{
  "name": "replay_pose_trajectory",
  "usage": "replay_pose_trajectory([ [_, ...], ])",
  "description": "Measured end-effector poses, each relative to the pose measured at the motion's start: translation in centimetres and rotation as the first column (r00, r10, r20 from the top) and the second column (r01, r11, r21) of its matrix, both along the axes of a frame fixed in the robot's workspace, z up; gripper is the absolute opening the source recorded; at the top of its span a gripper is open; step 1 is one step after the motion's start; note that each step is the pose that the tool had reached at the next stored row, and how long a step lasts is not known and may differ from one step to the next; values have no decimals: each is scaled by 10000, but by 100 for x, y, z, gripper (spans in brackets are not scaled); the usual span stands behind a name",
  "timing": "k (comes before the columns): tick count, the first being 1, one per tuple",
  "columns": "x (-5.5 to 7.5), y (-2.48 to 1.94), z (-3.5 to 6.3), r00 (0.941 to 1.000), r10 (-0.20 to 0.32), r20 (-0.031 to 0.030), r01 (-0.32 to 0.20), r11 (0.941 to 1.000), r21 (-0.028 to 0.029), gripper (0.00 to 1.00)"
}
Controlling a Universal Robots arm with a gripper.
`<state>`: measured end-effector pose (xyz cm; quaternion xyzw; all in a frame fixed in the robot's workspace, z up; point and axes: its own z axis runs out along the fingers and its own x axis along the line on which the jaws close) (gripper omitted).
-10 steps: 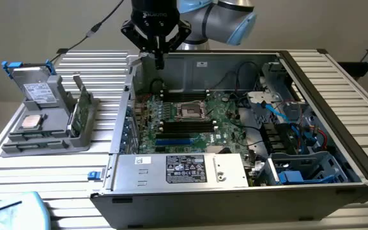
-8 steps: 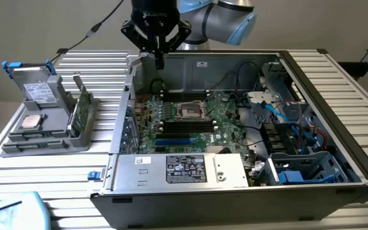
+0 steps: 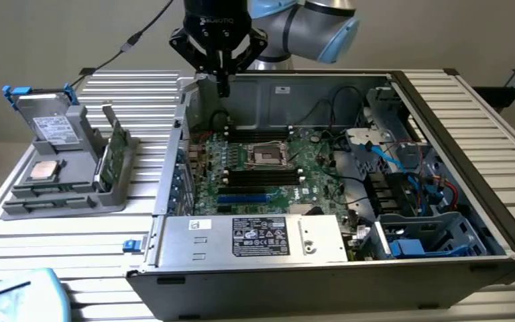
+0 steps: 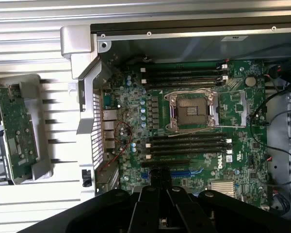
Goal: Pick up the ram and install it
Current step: 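Reach for the ram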
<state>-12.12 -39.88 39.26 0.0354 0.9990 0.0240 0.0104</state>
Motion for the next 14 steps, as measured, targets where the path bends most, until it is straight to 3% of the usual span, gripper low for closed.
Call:
replay_pose_trajectory([
  [3,-28,0,2,10000,-1,-2,1,10000,-3,11],
  [14,-523,2,-1,10000,-1,0,1,10000,0,11],
])
